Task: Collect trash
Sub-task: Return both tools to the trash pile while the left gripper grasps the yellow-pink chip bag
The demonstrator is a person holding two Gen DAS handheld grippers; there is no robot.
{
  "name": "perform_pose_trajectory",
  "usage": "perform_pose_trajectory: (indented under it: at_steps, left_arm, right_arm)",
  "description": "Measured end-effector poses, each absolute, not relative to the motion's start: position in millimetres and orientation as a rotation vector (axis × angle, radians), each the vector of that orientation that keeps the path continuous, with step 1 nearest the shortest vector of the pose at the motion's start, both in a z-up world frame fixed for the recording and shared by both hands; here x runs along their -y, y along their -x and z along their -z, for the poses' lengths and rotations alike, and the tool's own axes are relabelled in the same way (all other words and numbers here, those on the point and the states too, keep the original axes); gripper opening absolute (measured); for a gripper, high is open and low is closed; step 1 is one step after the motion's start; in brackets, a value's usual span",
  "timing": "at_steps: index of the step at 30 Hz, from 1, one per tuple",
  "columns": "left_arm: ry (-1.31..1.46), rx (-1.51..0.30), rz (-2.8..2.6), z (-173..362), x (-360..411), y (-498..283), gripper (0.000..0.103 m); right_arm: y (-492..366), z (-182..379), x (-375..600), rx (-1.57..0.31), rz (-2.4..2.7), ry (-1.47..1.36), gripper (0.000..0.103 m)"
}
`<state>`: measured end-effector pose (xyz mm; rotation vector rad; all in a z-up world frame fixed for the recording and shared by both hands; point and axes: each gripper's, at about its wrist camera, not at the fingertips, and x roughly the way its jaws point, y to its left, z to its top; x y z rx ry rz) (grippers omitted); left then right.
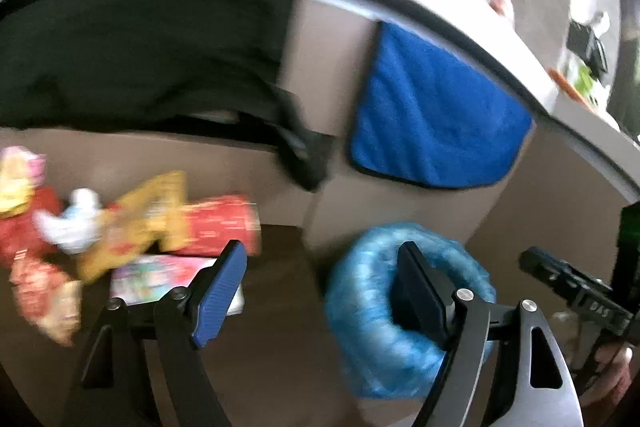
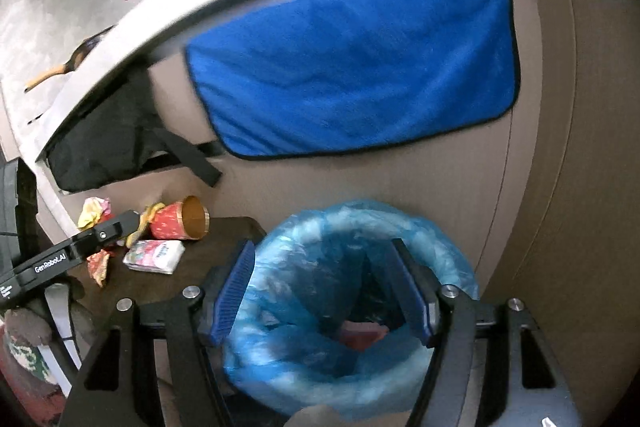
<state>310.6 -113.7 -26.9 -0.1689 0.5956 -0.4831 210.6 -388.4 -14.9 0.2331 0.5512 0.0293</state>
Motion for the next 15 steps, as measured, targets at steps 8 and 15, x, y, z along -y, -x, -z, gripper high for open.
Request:
perform_pose_trajectory:
  at_steps: [8, 15]
  left_arm:
    - [0.122, -0.635, 0.33, 22, -2, -300, 0.096]
    - [0.275, -0.654, 0.16, 20, -116, -322, 0.096]
  right_arm:
    - [-204, -14, 301, -0.558, -0.045, -0.144, 0.066]
    - [-233, -31, 226, -0.577, -0.124, -0.086, 0.065]
